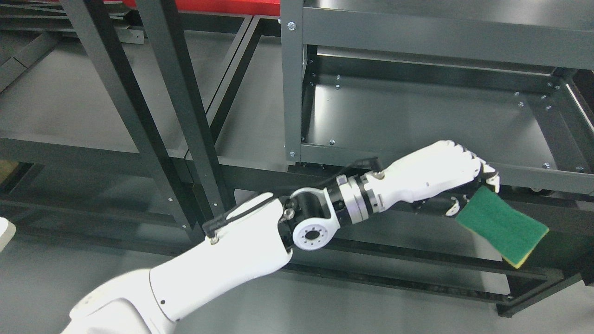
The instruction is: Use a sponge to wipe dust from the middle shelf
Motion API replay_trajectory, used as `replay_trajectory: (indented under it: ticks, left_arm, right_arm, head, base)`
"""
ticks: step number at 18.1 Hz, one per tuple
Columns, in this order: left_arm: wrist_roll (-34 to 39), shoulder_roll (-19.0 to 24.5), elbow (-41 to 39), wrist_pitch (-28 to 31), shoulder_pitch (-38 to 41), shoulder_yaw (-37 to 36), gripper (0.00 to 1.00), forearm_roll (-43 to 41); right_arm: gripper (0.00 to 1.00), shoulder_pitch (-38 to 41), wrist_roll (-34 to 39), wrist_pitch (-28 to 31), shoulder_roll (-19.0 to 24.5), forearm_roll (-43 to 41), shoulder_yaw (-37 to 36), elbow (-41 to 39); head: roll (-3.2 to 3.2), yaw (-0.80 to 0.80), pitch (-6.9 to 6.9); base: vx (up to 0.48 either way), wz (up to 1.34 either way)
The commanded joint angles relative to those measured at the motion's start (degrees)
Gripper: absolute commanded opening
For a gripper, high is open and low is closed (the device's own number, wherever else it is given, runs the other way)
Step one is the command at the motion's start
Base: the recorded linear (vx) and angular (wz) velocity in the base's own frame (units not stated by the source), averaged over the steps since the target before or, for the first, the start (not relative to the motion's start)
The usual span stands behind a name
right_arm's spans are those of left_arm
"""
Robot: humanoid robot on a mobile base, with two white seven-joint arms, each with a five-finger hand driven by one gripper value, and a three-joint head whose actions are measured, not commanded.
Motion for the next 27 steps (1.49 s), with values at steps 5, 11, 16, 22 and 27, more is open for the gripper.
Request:
replay_trajectory:
  ticks: [5, 11, 16, 22, 27]
  left_arm:
    - [-0.5, 0.5, -9.4, -3.3, 33.2, 38.5, 0.0, 18.0]
    - [-2.9, 0.5, -12.9, -7.7, 39.9, 48.9, 0.0, 20.5]
    - [-2.9, 0.5, -12.8, -8.8, 43.9, 51.7, 0.0, 24.1]
    - [-3.1, 0.5, -12.7, -9.0, 45.8, 50.6, 0.0, 24.6]
    - [-3.1, 0.5, -12.8, -9.0, 45.8, 49.6, 0.0, 24.6]
  right_arm:
    - [1.0, 0.0, 0.0, 0.0, -1.0, 0.0, -0.1, -1.0]
    - [1.0, 0.0, 0.0, 0.0, -1.0, 0.0, 0.0, -1.0]
    - [1.0, 0.0, 0.0, 0.0, -1.0, 0.0, -0.1, -1.0]
    - [1.0, 0.0, 0.0, 0.0, -1.0, 0.0, 0.0, -1.0]
    - [1.0, 0.0, 0.0, 0.0, -1.0, 0.0, -0.1, -1.0]
  head:
    - [0.0, 0.0, 0.0]
    - [0.0, 0.0, 0.0]
    - [0.0, 0.0, 0.0]
    - [0.0, 0.0, 0.0]
    - [0.0, 0.0, 0.0]
  base:
    - [0.0, 0.0]
    - [0.0, 0.0]
    - [0.0, 0.0]
    - [0.0, 0.0]
    - [0.003, 0.02]
